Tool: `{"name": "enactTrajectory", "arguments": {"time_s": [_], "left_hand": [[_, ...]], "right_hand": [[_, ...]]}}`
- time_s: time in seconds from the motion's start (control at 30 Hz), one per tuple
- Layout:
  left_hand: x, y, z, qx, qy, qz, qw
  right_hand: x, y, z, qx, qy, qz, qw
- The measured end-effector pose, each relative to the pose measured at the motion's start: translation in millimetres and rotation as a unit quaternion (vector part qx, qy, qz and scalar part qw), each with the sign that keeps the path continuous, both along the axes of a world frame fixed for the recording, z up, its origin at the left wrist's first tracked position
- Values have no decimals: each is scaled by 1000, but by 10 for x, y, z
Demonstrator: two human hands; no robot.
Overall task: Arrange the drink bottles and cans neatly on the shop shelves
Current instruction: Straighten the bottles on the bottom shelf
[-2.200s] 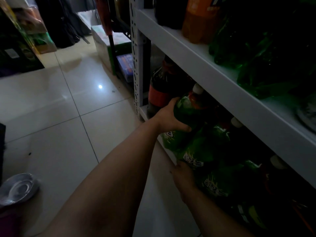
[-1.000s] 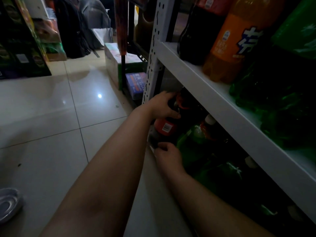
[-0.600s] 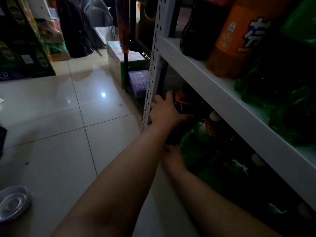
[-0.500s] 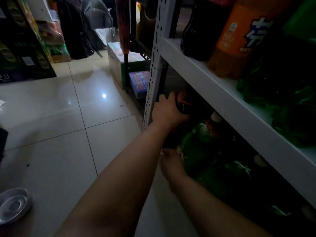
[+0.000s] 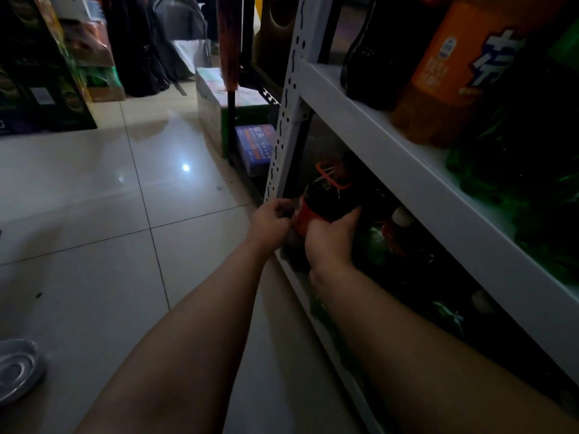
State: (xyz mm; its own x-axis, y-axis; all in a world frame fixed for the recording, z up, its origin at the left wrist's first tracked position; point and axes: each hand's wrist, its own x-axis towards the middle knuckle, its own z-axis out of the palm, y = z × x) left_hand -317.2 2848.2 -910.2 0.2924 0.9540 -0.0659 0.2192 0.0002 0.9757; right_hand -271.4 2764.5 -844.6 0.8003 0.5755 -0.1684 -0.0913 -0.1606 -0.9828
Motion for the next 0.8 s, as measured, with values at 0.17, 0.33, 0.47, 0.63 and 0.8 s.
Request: {"name": "enactTrajectory", "arguments": {"time_s": [0.17, 0.33, 0.47, 0.63, 0.8], "left_hand": [[1, -112, 15, 143, -16, 12, 990], [121, -21, -19, -80, -125, -42, 988], [186, 93, 73, -162, -180, -74, 967], [288, 163, 124, -127, -133, -37, 982], [267, 199, 104, -126, -171, -3, 977]], "right_hand": [[224, 204, 321, 8, 82, -38, 996], [142, 110, 385, 49, 190, -58, 979], [170, 64, 357, 62, 191, -58, 978], [180, 161, 456, 35, 173, -45, 983], [234, 178, 499, -54, 164, -1, 985]]}}
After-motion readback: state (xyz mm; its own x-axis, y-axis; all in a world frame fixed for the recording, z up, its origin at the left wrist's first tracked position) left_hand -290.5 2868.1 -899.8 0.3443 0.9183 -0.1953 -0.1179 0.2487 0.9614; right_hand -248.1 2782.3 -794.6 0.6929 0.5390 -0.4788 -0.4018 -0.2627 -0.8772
